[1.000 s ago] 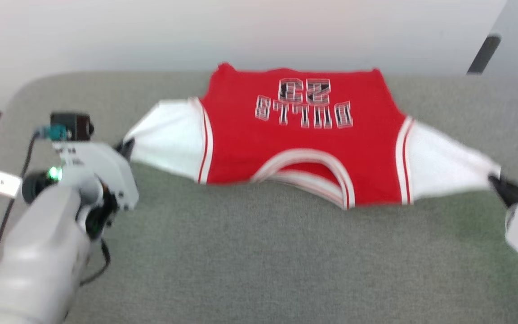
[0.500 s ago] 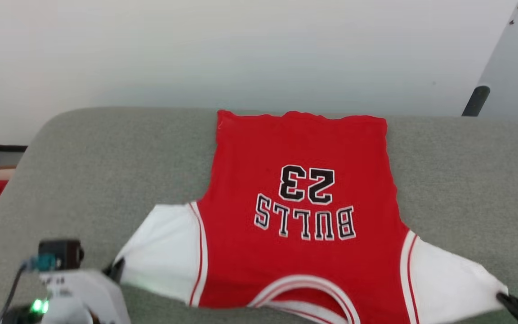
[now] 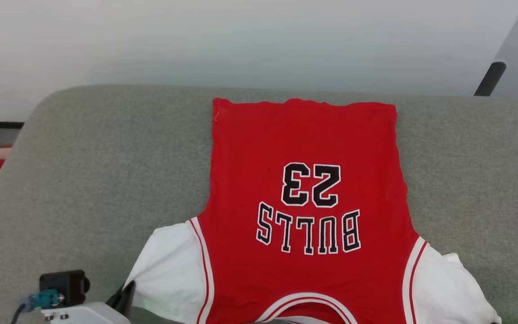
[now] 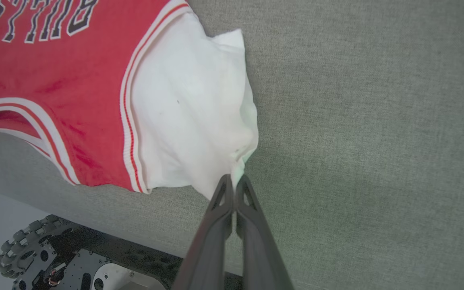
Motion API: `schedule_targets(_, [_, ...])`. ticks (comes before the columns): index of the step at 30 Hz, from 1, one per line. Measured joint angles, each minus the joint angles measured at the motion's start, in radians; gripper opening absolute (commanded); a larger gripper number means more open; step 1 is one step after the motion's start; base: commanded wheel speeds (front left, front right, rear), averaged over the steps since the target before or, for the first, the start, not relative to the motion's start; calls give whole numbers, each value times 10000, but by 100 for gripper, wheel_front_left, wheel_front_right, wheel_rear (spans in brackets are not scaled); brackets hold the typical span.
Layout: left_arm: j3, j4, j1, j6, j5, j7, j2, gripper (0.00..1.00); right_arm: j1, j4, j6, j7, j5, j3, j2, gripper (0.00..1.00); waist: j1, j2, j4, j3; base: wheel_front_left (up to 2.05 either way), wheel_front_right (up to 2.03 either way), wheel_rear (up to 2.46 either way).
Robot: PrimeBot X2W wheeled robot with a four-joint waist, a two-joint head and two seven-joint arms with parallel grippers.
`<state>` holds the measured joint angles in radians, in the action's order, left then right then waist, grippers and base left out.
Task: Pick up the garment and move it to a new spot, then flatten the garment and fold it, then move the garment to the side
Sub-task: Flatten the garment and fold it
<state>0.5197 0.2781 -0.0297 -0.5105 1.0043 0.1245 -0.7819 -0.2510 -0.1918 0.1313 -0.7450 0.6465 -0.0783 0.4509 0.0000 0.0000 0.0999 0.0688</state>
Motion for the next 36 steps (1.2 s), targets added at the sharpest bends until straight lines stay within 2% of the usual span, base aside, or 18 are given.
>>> schedule_targets(1, [4, -33, 28, 15, -15, -35, 65, 0, 16, -36, 0, -54, -82, 19, -4, 49, 0, 0, -5, 56, 0, 0, 0])
schedule_targets(2, [52, -71, 71, 67, -25, -33, 121, 0, 73, -71, 0, -92, -174, 29, -38, 100, 0, 0, -11, 113, 0, 0, 0])
schedule_targets(10, [276, -347, 613, 299, -305, -290, 527, 0, 987, -1129, 0, -343, -593, -203, -128, 100, 0, 0, -9, 649, 0, 0, 0])
schedule_targets(16, [435, -512, 1175, 543, -518, -470, 876, 0, 3480, -1352, 0, -109, -1250, -167, -27, 100, 0, 0, 25, 1252, 0, 0, 0])
schedule_targets(20, [596, -635, 1690, 757, -721, -500, 1085, 0, 5710, -94, 0, 165, -1638, 201, 140, 100, 0, 0, 114, 1714, 0, 0, 0])
schedule_targets(28, [1007, -1001, 2824, 1254, -1024, -454, 1653, 0, 9662, 3613, -2, 495, -2025, 924, 242, 100, 1, 0, 654, 2597, 0, 0, 0])
schedule_targets(36, [1476, -1461, 3755, 1779, -1271, -474, 2376, 0, 12312, 6966, 0, -257, -2385, 1547, 443, 100, 0, 0, 1474, 3383, 0, 0, 0])
